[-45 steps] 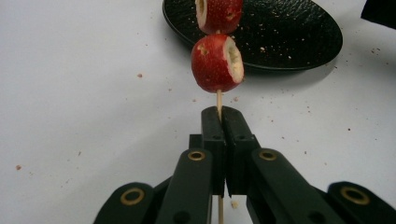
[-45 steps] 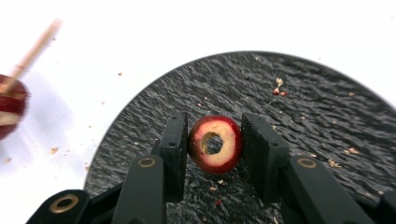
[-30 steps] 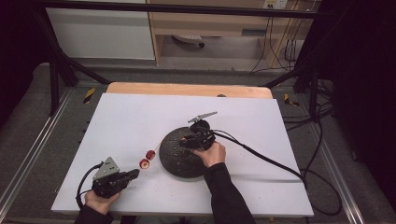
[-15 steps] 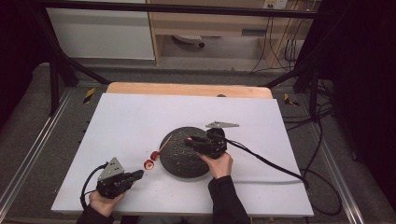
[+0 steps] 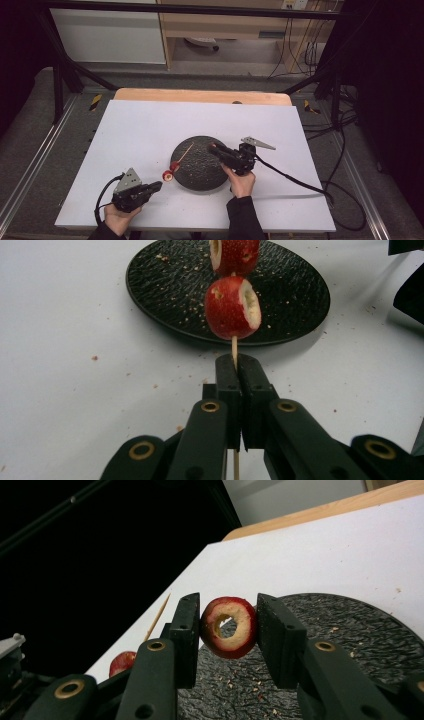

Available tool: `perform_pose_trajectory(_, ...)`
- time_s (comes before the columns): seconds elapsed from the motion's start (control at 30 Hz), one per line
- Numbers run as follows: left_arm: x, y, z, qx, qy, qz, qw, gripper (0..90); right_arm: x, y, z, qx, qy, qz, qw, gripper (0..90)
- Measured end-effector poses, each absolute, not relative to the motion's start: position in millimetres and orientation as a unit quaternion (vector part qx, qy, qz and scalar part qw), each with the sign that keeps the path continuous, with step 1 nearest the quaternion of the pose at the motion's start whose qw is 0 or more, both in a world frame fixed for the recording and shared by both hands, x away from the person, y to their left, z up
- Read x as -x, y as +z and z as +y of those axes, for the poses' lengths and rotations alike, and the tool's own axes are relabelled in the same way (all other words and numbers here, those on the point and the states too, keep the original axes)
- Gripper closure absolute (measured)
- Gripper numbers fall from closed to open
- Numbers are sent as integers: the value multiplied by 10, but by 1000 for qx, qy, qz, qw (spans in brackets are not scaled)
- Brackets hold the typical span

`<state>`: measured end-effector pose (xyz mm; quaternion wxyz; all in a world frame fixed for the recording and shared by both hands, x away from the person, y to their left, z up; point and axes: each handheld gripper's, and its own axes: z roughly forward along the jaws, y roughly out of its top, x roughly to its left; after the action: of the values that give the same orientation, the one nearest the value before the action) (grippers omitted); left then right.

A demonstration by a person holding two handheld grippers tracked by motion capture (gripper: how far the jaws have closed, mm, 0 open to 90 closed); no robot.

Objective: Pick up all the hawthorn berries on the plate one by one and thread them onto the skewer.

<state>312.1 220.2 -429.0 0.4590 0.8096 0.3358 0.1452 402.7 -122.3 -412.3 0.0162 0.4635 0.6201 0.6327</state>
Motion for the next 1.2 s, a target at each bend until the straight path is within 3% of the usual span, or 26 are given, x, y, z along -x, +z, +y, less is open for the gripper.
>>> perform_pose_trajectory(0.5,-3201,-4249,1859,-810,136,332,464,879,-4003,-4239,-1379,-493,679,542,32,636)
perform_pose_trajectory(1.2,-3244,-4343,1703,-812,112,321,475,879,-4043,-4288,-1338,-502,721,475,44,637)
